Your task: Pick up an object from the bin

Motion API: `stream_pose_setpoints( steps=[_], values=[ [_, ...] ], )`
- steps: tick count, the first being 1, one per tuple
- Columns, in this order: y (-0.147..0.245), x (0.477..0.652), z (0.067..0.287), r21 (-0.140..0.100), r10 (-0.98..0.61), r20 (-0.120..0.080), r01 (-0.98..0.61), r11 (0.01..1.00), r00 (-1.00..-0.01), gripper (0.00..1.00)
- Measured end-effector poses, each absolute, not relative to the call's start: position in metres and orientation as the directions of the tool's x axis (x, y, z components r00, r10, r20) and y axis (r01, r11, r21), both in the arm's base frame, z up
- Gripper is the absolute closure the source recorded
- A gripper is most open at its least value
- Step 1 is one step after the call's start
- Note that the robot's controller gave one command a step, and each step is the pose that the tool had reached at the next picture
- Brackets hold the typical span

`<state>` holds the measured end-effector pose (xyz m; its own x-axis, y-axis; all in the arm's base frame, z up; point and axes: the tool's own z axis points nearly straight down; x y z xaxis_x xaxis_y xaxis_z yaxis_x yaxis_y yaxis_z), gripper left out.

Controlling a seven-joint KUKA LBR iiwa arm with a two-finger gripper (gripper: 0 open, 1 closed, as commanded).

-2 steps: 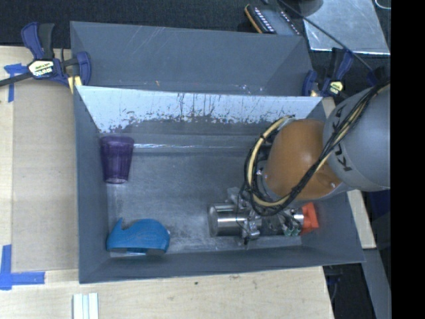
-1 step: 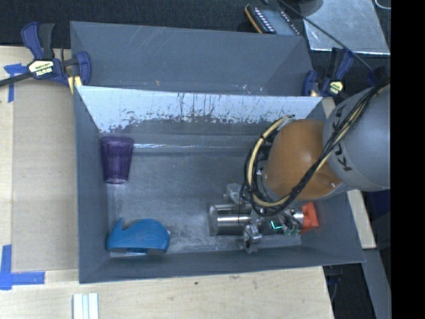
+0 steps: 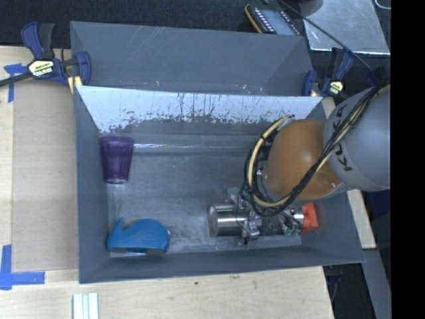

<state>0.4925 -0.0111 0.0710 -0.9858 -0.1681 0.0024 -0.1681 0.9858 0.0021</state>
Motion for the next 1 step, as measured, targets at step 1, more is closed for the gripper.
stream_pose_setpoints(
  steps=[1],
  values=[
    [-0.011,0.4927,0.0706,0.002,-0.169,0.002,-0.169,0.986,-0.986,0.0]
  ],
)
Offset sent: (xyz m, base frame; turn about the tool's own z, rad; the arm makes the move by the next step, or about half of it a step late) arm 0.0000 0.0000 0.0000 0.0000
